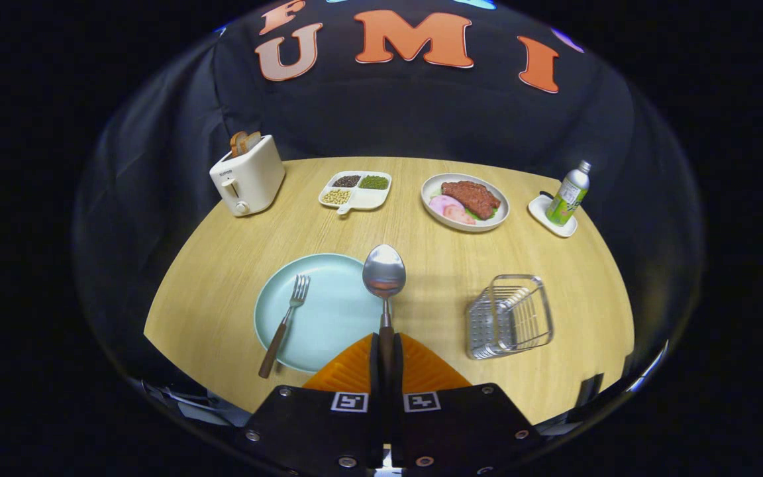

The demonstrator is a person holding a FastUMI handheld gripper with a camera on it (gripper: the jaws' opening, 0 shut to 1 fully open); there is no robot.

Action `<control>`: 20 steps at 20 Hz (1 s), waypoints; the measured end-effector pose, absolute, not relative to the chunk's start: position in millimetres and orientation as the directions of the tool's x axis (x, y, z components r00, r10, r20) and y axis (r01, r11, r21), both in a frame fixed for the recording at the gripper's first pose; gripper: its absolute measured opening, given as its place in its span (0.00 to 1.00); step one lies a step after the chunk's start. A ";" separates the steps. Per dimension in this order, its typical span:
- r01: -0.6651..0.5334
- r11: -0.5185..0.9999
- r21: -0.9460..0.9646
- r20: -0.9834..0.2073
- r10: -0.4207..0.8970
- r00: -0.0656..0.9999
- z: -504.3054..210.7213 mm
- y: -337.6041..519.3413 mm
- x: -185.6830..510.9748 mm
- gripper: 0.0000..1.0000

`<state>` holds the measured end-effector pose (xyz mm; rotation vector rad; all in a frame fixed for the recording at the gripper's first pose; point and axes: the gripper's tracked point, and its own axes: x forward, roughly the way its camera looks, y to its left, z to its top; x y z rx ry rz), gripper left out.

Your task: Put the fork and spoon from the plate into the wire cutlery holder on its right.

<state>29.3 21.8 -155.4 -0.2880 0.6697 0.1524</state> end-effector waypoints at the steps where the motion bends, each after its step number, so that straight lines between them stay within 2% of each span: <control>1: -0.234 0.949 -0.213 -0.650 0.041 0.759 -147.4 11.4 24.6 0.05; 8: -0.253 0.921 -0.297 -0.749 -0.060 0.660 -111.4 -58.6 10.6 0.05; 14: -0.274 0.918 -0.286 -0.850 -0.111 0.514 -117.5 -82.0 11.6 0.05; 20: -0.309 0.889 -0.337 -0.896 -0.202 0.396 -128.4 -98.4 29.3 0.05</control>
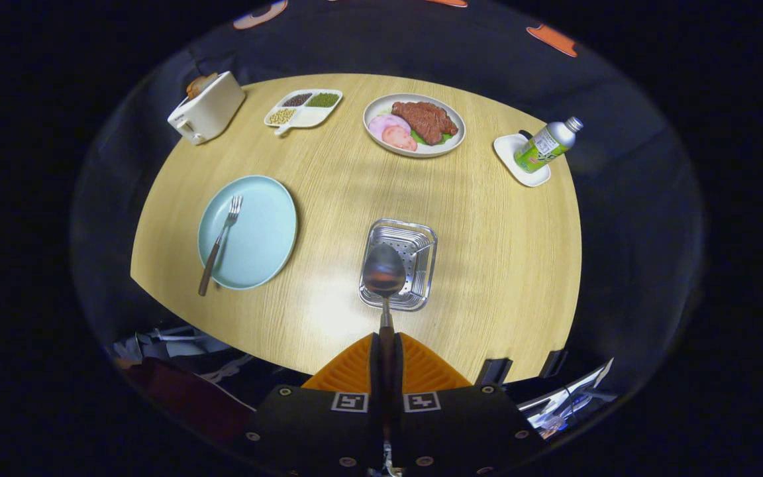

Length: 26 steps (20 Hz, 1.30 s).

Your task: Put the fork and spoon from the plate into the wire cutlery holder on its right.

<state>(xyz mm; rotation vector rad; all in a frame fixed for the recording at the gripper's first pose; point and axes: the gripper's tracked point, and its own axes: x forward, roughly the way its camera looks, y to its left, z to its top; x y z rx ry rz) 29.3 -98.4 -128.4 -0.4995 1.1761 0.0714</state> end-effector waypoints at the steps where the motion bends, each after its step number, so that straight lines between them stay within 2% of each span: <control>1: -0.314 0.883 -0.349 -0.897 -0.218 0.384 -130.7 -99.7 34.2 0.05; 12: -0.356 0.860 -0.366 -0.922 -0.283 0.265 -166.0 -104.1 65.8 0.05; 24: -0.350 0.879 -0.323 -0.939 -0.250 0.237 -190.0 -104.8 78.7 0.05; 26: -0.350 0.878 -0.326 -0.936 -0.248 0.249 -189.1 -102.7 81.4 0.10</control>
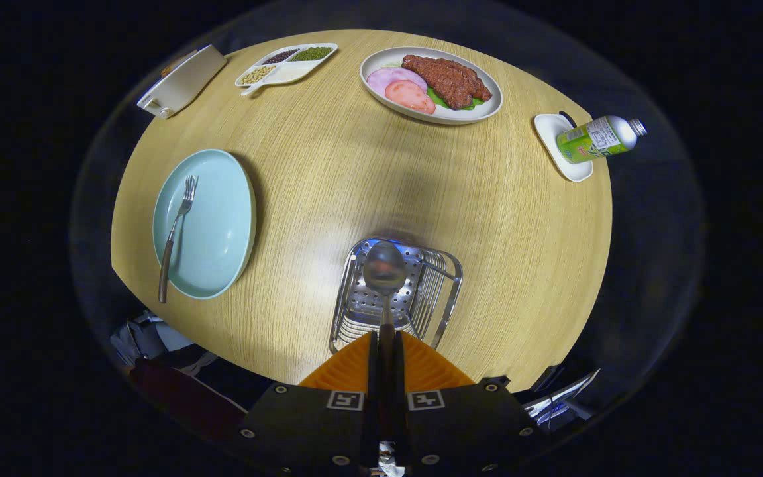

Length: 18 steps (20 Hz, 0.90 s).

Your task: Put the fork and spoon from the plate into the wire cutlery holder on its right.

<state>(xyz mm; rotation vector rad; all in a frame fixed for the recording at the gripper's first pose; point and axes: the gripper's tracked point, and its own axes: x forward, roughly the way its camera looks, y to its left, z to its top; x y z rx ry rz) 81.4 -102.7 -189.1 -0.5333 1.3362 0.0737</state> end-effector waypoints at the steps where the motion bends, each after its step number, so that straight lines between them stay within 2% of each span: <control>1: -0.343 0.883 -0.322 -0.936 -0.242 0.254 -188.4 -102.1 80.0 0.13; 2: -0.338 0.884 -0.323 -0.934 -0.241 0.262 -185.8 -101.2 80.6 0.14; 4: -0.331 0.884 -0.330 -0.928 -0.241 0.283 -180.3 -101.2 79.9 0.23; 5: -0.328 0.885 -0.330 -0.925 -0.234 0.300 -175.2 -100.9 79.1 0.32; 6: -0.316 0.890 -0.330 -0.920 -0.229 0.318 -170.2 -99.0 79.6 0.37; 7: -0.304 0.896 -0.325 -0.914 -0.215 0.343 -163.7 -94.8 80.0 0.50; 8: -0.293 0.901 -0.321 -0.906 -0.202 0.371 -156.9 -89.5 81.0 0.57; 9: -0.281 0.904 -0.322 -0.894 -0.192 0.405 -152.1 -84.5 82.2 0.71; 10: -0.276 0.906 -0.322 -0.881 -0.180 0.437 -145.2 -76.9 83.4 0.76; 11: -0.267 0.907 -0.324 -0.866 -0.170 0.471 -141.2 -68.6 83.4 0.87; 13: -0.240 0.913 -0.329 -0.826 -0.156 0.541 -132.0 -49.7 83.0 1.00; 16: -0.221 0.915 -0.339 -0.761 -0.129 0.635 -126.1 -14.6 81.7 1.00; 18: -0.219 0.920 -0.324 -0.743 -0.104 0.662 -135.6 12.2 76.0 1.00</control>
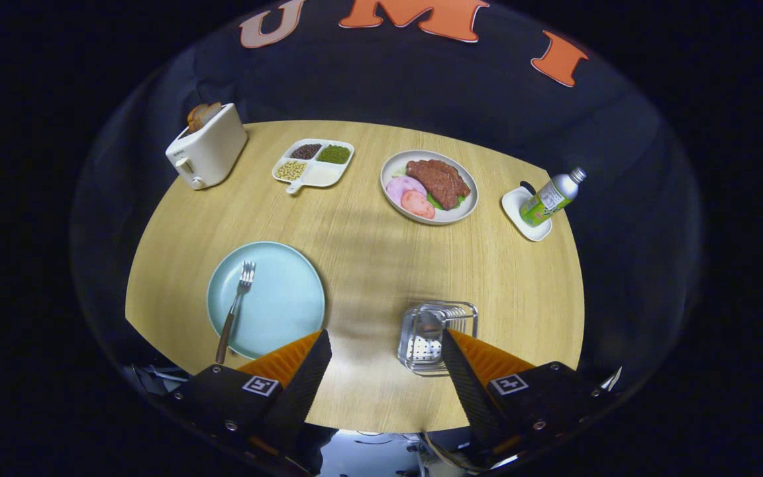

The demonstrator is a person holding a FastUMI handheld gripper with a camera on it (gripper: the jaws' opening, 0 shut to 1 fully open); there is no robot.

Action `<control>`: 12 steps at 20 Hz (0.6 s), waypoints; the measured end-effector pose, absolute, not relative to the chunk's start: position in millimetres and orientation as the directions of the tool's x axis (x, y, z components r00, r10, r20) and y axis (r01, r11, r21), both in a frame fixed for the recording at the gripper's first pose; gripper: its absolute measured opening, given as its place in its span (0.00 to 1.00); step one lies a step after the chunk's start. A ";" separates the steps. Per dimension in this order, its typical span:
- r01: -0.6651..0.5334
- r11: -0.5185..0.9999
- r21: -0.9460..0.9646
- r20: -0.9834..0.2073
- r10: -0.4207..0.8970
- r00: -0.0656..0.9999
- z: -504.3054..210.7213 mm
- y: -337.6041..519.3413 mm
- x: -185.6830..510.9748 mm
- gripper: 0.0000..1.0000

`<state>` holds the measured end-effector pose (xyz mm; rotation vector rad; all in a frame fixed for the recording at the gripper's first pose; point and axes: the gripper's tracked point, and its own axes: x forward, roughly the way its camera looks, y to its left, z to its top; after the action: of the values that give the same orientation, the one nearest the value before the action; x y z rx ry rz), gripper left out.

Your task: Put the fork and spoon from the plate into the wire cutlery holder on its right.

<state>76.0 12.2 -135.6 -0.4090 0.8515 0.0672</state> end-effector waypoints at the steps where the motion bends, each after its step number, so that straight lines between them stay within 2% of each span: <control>1: -0.220 0.926 -0.306 -0.738 -0.085 0.670 -142.5 27.1 72.2 1.00; 7: -0.214 0.958 -0.193 -0.733 0.004 0.680 -202.6 110.2 48.8 1.00; 12: -0.197 0.963 -0.186 -0.699 0.011 0.715 -242.3 155.3 43.8 1.00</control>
<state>43.8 155.3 -242.3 -0.2563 0.7677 0.1166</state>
